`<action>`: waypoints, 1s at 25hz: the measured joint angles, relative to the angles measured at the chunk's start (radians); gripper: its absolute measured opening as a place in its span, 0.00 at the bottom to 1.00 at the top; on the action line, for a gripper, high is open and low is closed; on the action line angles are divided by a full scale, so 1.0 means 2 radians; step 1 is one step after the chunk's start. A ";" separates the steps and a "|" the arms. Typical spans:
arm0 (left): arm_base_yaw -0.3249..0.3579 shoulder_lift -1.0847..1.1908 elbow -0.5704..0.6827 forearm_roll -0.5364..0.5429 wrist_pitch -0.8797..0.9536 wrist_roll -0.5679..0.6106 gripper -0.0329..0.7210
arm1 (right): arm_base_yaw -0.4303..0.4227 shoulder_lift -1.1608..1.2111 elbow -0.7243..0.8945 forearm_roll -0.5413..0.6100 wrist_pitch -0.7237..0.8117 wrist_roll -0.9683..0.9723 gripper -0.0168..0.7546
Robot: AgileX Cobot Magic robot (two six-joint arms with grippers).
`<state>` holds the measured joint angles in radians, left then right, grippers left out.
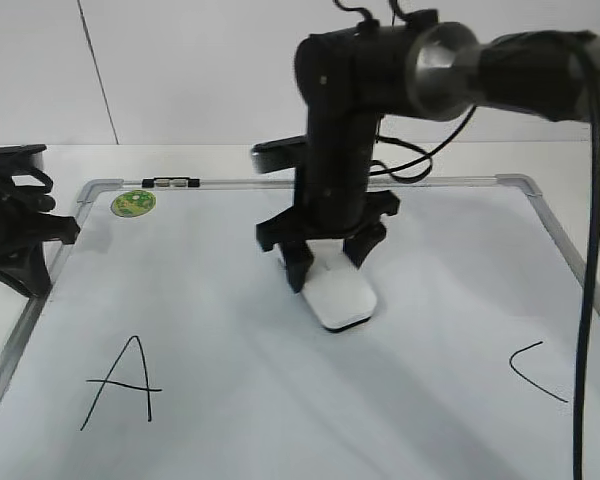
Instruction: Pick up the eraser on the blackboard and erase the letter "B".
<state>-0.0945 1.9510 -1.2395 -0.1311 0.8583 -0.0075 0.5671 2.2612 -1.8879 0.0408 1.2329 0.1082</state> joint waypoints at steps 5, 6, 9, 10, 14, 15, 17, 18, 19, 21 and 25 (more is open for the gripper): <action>0.000 0.000 0.000 0.000 0.000 0.000 0.07 | -0.077 0.000 -0.001 -0.029 -0.001 0.008 0.72; 0.000 0.000 0.000 0.000 0.000 0.000 0.07 | -0.090 0.000 -0.001 -0.031 -0.001 0.009 0.72; 0.000 0.000 0.000 0.000 0.000 0.000 0.07 | -0.110 0.000 -0.001 -0.032 -0.001 0.010 0.72; 0.000 0.000 0.000 0.000 0.000 0.000 0.07 | -0.111 0.000 -0.001 -0.032 -0.001 0.010 0.72; 0.000 0.000 0.000 0.000 0.001 0.000 0.07 | -0.103 0.000 -0.001 -0.032 -0.002 0.011 0.72; 0.000 0.000 0.000 0.000 0.002 0.000 0.07 | -0.099 0.000 -0.001 -0.032 -0.002 0.011 0.72; 0.000 0.000 0.000 0.001 0.004 0.000 0.07 | -0.083 0.000 -0.001 -0.044 -0.003 0.011 0.72; 0.000 0.000 0.000 0.002 0.005 0.000 0.07 | -0.071 0.000 -0.001 -0.048 -0.003 0.010 0.72; 0.000 0.000 0.000 0.002 0.005 0.000 0.07 | -0.056 0.000 -0.001 -0.050 -0.003 0.010 0.72; 0.000 0.000 0.000 0.002 0.005 -0.001 0.07 | -0.025 0.000 -0.001 -0.048 -0.003 0.009 0.72; 0.000 0.000 0.000 0.002 0.007 -0.001 0.07 | 0.052 0.005 -0.012 -0.020 -0.003 0.003 0.72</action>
<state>-0.0945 1.9510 -1.2399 -0.1269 0.8726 -0.0092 0.6707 2.2713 -1.9127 0.0000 1.2272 0.1138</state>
